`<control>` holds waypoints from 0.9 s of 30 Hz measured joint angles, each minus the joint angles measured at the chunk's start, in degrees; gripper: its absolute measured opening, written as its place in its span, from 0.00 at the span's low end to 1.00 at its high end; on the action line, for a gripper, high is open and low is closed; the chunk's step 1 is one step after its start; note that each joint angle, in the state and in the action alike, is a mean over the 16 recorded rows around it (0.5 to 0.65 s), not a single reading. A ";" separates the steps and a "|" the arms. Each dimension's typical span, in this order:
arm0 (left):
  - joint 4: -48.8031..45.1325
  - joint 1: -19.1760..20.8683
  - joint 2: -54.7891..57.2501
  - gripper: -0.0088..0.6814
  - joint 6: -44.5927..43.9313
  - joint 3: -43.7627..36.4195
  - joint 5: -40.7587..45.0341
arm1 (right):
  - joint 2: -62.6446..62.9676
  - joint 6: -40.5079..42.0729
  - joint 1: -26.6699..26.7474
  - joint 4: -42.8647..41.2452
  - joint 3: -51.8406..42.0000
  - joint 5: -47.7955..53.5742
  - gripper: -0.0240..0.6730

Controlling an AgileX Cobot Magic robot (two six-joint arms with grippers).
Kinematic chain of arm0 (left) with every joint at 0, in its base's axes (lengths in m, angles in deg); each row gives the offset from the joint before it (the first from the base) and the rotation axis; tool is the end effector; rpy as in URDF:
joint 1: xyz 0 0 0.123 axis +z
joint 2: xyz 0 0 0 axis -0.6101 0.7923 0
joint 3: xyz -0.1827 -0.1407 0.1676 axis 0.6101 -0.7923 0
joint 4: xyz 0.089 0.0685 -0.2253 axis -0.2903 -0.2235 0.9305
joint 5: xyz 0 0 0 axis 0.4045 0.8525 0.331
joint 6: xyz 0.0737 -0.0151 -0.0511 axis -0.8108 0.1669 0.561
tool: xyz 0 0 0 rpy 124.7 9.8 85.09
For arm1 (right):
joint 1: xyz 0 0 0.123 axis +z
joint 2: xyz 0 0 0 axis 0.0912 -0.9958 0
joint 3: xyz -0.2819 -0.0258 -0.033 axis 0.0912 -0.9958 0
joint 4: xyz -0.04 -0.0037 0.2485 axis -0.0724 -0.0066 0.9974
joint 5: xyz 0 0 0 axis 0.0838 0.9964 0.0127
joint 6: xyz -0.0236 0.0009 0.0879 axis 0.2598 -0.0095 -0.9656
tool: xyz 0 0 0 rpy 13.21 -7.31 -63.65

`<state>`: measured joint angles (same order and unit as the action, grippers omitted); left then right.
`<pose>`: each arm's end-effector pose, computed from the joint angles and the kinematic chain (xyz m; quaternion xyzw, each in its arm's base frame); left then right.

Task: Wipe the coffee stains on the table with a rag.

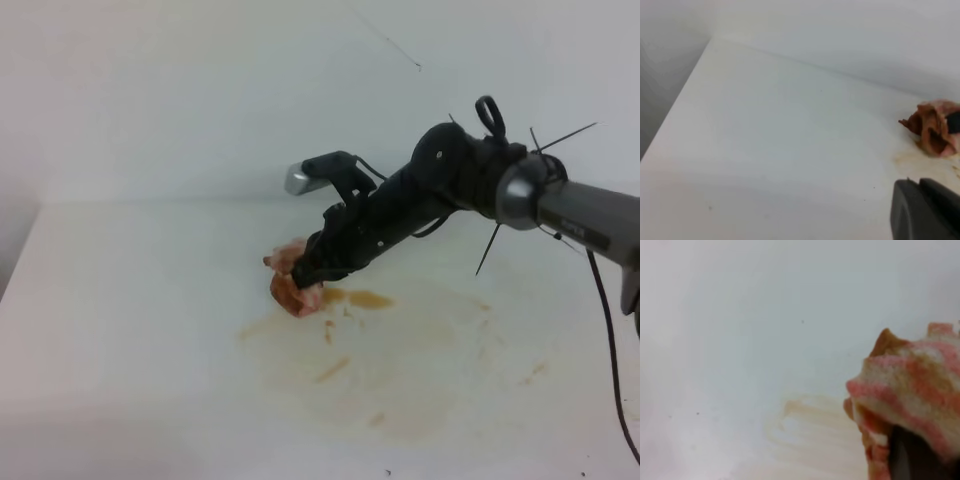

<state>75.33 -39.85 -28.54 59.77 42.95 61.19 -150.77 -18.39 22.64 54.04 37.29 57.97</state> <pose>0.0545 -0.0072 0.1730 -0.0736 0.7844 -0.1161 0.6049 0.4359 0.2828 0.1621 -0.3423 0.8625 0.2995 0.2216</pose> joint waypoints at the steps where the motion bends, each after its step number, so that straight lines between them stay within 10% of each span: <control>1: 0.00 0.00 0.00 0.01 0.00 0.00 0.00 | -0.42 -0.31 -0.01 -0.21 0.08 -0.20 0.03; 27: 0.00 0.00 0.00 0.01 0.00 0.00 0.00 | 2.16 -12.08 -8.30 -12.80 -6.74 5.39 0.03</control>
<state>75.33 -39.85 -28.54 59.77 42.95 61.19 -148.61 -30.47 14.34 41.24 30.54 63.36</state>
